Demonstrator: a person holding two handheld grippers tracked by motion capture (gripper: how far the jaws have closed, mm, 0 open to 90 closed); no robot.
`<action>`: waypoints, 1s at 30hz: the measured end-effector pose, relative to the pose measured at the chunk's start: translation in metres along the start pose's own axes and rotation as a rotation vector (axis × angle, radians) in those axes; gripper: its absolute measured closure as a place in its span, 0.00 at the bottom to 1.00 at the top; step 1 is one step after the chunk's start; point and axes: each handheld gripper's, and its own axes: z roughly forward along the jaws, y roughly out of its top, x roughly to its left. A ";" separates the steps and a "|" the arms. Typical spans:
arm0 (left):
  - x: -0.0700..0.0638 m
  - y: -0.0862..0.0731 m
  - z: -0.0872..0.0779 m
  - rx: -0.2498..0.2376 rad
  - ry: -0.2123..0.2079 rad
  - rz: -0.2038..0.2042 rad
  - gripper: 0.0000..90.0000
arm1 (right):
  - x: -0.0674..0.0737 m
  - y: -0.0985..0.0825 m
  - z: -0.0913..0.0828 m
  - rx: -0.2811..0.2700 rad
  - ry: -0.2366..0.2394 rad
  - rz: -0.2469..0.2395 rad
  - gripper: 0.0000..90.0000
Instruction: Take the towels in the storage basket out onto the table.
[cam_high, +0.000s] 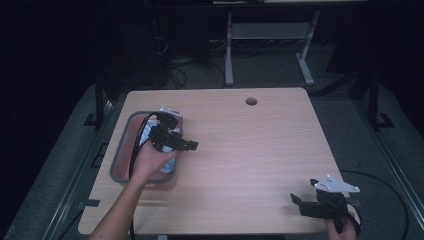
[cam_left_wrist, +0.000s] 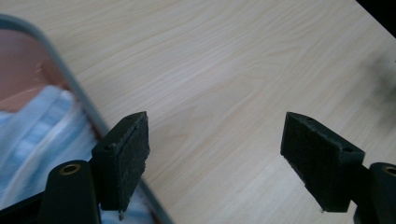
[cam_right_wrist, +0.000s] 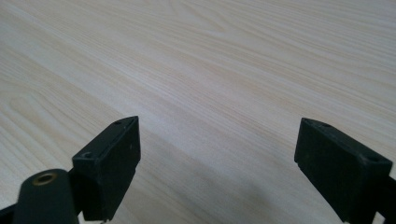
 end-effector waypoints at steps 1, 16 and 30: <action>0.003 -0.002 -0.002 -0.006 0.011 -0.008 0.26 | 0.000 0.000 0.000 0.000 0.000 0.001 0.15; 0.039 -0.023 -0.024 -0.028 0.076 -0.080 0.26 | 0.001 0.000 0.001 0.007 0.000 -0.005 0.15; 0.070 -0.045 -0.031 -0.019 0.115 -0.147 0.26 | 0.001 -0.001 0.001 0.007 0.004 -0.006 0.15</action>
